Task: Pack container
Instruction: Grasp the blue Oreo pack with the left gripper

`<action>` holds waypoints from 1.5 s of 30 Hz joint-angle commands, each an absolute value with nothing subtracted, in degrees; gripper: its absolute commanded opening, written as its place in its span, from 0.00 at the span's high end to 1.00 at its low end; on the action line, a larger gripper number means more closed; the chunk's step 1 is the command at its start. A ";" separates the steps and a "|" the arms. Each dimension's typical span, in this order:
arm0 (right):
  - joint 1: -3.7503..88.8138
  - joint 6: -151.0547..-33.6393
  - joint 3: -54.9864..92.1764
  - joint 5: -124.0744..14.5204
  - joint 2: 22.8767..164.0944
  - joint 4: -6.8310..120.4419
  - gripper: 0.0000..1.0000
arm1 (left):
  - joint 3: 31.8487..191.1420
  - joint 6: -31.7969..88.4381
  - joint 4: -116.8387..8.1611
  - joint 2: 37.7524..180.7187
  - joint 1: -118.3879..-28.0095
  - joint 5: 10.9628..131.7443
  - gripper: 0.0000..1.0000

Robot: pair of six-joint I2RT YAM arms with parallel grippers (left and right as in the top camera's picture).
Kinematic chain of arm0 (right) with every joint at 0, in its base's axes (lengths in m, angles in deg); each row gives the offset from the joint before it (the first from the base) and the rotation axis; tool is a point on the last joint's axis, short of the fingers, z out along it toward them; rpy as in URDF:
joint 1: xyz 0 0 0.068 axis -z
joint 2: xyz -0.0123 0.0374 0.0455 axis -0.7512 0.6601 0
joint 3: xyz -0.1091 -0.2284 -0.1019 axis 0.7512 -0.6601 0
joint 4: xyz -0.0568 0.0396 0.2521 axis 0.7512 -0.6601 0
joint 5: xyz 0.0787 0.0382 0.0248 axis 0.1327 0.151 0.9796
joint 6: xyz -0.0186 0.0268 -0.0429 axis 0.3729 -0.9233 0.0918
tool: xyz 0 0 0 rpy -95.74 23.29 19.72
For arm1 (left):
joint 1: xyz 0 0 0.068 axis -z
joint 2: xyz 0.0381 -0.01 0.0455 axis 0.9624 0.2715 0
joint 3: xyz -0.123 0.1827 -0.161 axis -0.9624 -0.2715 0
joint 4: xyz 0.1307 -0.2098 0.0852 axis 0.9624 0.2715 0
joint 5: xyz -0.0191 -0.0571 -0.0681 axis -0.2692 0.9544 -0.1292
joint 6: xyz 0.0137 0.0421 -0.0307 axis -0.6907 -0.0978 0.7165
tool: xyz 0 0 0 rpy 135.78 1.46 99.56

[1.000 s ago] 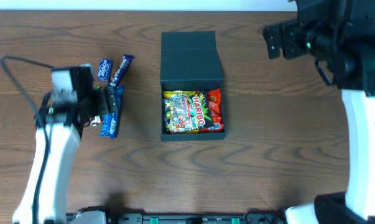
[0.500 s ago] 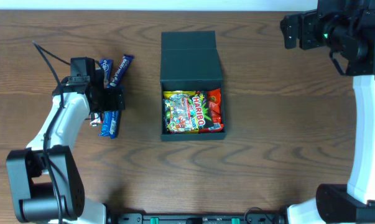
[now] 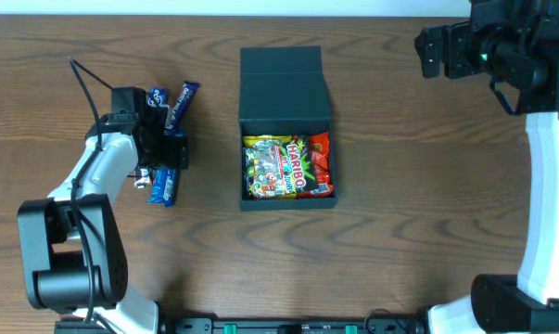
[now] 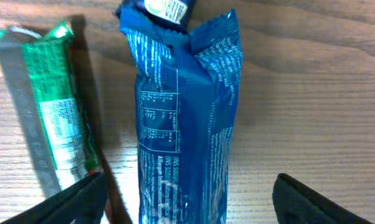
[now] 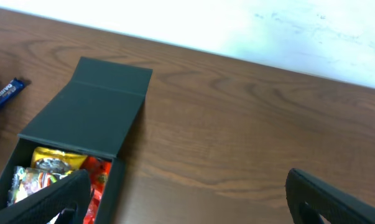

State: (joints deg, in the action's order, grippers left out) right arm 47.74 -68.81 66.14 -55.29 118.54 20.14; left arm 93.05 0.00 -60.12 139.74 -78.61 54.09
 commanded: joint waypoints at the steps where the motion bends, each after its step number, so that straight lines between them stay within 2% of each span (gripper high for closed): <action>1: 47.96 -69.22 66.06 -54.83 118.35 19.59 0.01 | 94.12 -1.70 -59.66 141.38 -78.67 54.33 0.22; 8: 47.96 -69.27 66.06 -54.81 118.35 19.53 0.01 | 94.12 -1.70 -60.29 141.42 -78.67 54.31 0.35; 22: 47.96 -69.64 66.06 -54.81 118.35 19.59 0.01 | 94.10 -1.74 -60.34 143.30 -78.67 54.11 0.39; 26: 47.96 -69.66 66.06 -54.81 118.35 19.68 0.01 | 94.10 -1.72 -60.32 143.30 -78.67 54.06 0.44; 30: 47.96 -69.66 66.06 -54.81 118.35 19.68 0.01 | 94.10 -1.72 -60.32 143.32 -78.67 54.04 0.55; 40: 47.96 -69.66 66.06 -54.81 118.35 19.75 0.01 | 94.10 -1.70 -60.36 143.32 -78.67 53.85 0.55; 45: 47.96 -69.64 66.06 -54.83 118.35 20.25 0.01 | 95.74 0.38 -59.70 143.30 -78.67 53.96 0.63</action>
